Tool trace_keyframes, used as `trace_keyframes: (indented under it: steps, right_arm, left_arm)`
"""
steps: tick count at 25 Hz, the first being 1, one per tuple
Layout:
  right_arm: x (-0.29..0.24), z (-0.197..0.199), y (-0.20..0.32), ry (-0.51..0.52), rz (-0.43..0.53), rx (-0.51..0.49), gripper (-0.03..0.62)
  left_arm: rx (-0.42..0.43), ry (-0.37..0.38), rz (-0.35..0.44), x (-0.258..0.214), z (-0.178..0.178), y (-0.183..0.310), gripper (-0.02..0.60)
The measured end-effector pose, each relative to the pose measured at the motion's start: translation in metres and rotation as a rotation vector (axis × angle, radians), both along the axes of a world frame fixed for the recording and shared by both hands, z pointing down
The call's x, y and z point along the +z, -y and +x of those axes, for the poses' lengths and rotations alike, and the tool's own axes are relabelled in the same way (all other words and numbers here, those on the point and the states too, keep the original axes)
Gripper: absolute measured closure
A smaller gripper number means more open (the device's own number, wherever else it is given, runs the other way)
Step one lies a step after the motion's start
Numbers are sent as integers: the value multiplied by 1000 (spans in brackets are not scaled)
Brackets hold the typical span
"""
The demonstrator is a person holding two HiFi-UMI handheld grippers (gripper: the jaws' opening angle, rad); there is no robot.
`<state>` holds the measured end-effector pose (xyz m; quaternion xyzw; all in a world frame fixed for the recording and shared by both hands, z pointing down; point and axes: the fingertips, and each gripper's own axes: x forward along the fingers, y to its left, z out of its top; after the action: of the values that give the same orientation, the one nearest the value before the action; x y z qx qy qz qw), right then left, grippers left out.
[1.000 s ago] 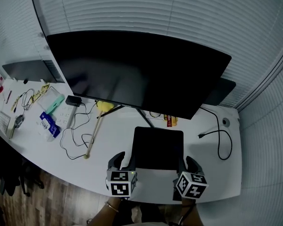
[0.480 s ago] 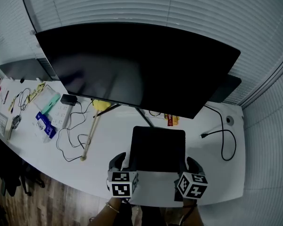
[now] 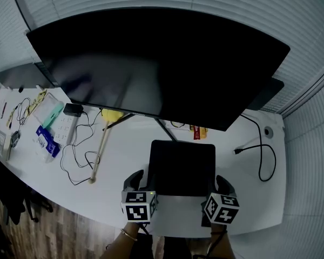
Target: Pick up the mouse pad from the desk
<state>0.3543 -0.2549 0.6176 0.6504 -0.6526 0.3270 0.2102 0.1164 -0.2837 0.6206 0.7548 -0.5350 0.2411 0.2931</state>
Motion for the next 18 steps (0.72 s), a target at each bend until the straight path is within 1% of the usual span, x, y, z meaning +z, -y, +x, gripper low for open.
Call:
trace_keyframes:
  steps: [6,18]
  right_arm:
    - [8,2,9,-10,-15,-15,442]
    - [22,1,22,-32,-62,-41,414]
  left_arm:
    - [-2,9,-28,10,2,5,411]
    - [-27,1,-76,19,4,15,410]
